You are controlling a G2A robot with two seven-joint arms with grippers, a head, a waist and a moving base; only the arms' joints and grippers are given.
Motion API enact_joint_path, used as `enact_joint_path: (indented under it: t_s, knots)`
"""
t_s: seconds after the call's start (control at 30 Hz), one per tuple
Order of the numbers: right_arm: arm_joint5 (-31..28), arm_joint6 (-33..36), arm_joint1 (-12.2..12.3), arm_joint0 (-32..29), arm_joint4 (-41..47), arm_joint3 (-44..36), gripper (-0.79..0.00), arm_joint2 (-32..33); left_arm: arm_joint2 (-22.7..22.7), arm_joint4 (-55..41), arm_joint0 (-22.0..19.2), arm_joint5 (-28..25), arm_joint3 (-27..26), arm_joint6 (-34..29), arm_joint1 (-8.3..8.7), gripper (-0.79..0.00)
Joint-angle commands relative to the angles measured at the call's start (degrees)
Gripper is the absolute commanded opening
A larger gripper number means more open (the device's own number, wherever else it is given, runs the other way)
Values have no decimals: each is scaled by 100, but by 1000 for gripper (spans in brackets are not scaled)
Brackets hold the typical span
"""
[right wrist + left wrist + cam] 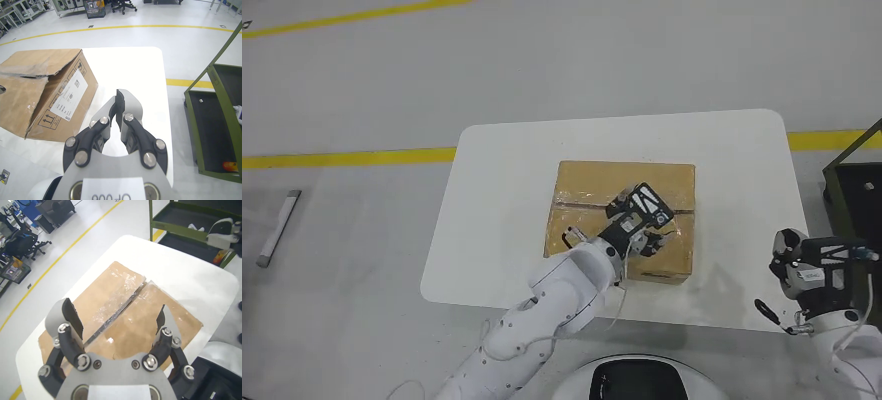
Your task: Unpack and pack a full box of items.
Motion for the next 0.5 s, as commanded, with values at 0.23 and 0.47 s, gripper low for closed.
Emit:
enact_joint_path:
  t_s: [0.23,0.47]
  knots:
    - [58,8,-4,23,51,21,-785,-9,155,87,-412,119,608,-247,-200,-252]
    - [63,28,-5,77,77,83,-785,-40,279,315,-571,-76,866,-336,-308,-382]
